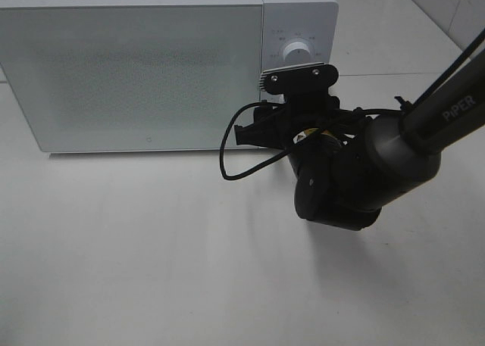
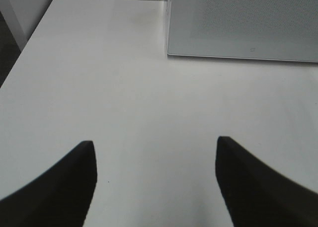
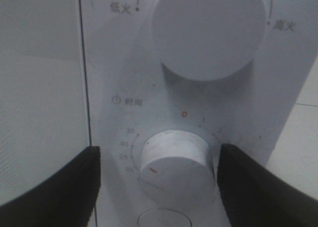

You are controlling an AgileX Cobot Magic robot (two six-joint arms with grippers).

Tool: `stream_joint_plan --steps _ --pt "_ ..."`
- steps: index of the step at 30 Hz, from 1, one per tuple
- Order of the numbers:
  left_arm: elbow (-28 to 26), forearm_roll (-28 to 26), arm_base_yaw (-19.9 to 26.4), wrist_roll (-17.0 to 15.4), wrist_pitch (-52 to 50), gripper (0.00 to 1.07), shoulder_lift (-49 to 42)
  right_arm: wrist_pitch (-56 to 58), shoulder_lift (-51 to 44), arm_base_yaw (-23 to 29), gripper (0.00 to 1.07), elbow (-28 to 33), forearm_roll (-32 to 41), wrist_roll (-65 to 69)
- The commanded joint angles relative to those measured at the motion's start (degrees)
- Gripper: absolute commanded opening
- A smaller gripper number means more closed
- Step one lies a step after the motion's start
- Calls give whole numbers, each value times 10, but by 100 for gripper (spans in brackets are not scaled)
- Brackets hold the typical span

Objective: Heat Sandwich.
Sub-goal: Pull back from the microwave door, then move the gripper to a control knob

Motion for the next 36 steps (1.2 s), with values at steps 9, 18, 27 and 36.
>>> stream_joint_plan --steps 9,18,27,36 --pt "1 -2 1 1 -9 65 -11 -45 19 -6 25 -23 9 -6" --pt "1 -2 1 1 -9 65 -11 -48 19 -6 0 -23 -21 56" --pt "1 -2 1 1 -9 65 -11 -53 19 -6 0 -23 -48 392" --pt "1 -2 1 1 -9 65 -11 -68 19 -6 0 -23 -52 641"
